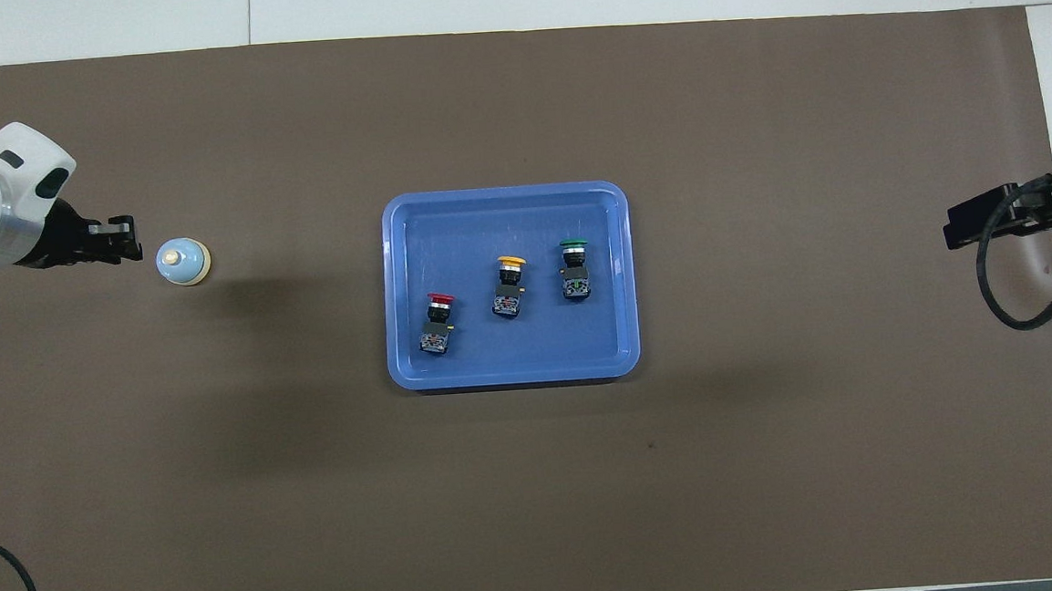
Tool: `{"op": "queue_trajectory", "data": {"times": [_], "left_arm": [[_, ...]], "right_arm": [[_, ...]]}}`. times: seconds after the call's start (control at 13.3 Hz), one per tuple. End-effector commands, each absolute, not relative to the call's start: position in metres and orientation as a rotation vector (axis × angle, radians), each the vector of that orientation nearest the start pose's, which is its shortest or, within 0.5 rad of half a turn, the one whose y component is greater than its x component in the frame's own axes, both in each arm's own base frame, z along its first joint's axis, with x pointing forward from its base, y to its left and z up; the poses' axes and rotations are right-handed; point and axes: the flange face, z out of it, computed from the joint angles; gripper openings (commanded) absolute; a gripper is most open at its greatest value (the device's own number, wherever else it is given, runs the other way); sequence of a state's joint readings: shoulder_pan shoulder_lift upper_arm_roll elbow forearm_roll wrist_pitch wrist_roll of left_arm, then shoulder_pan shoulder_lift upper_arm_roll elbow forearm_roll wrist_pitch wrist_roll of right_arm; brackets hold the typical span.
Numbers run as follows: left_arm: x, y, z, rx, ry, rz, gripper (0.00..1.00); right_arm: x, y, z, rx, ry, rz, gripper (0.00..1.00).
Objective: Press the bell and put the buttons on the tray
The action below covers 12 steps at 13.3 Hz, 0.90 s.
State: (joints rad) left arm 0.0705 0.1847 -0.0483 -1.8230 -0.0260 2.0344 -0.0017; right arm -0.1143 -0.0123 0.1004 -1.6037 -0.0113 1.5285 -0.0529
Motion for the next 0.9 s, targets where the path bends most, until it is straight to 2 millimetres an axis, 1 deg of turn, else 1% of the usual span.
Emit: {"op": "queue_trajectory", "data": {"times": [0.0,0.07,0.22,0.3,0.45,0.53,0.6,0.75,0.82], "left_arm": [[0.582,0.012,0.487,-3.17,-0.042,-0.02,0.94],[0.572,0.01,0.504,-3.169,-0.043,-0.02,1.0],[0.554,0.009,0.537,-3.168,-0.045,-0.032,1.0],[0.546,0.007,0.546,-3.167,-0.039,-0.015,1.0],[0.534,0.002,0.558,-3.166,-0.026,0.017,1.0],[0.532,-0.004,0.561,-3.165,-0.008,0.024,1.0],[0.529,-0.005,0.562,-3.165,-0.005,0.036,1.0],[0.528,-0.01,0.565,-3.166,0.012,0.044,1.0],[0.53,-0.009,0.568,-3.168,0.014,0.051,1.0]], "right_arm": [[0.538,-0.011,0.613,-3.16,-0.075,0.099,1.0],[0.538,-0.011,0.613,-3.16,-0.075,0.099,1.0],[0.538,-0.011,0.613,-3.16,-0.075,0.099,1.0],[0.538,-0.011,0.613,-3.16,-0.075,0.099,1.0],[0.538,-0.011,0.613,-3.16,-0.075,0.099,1.0],[0.538,-0.011,0.613,-3.16,-0.075,0.099,1.0],[0.538,-0.011,0.613,-3.16,-0.075,0.099,1.0],[0.538,-0.011,0.613,-3.16,-0.075,0.099,1.0],[0.538,-0.011,0.613,-3.16,-0.075,0.099,1.0]]}}
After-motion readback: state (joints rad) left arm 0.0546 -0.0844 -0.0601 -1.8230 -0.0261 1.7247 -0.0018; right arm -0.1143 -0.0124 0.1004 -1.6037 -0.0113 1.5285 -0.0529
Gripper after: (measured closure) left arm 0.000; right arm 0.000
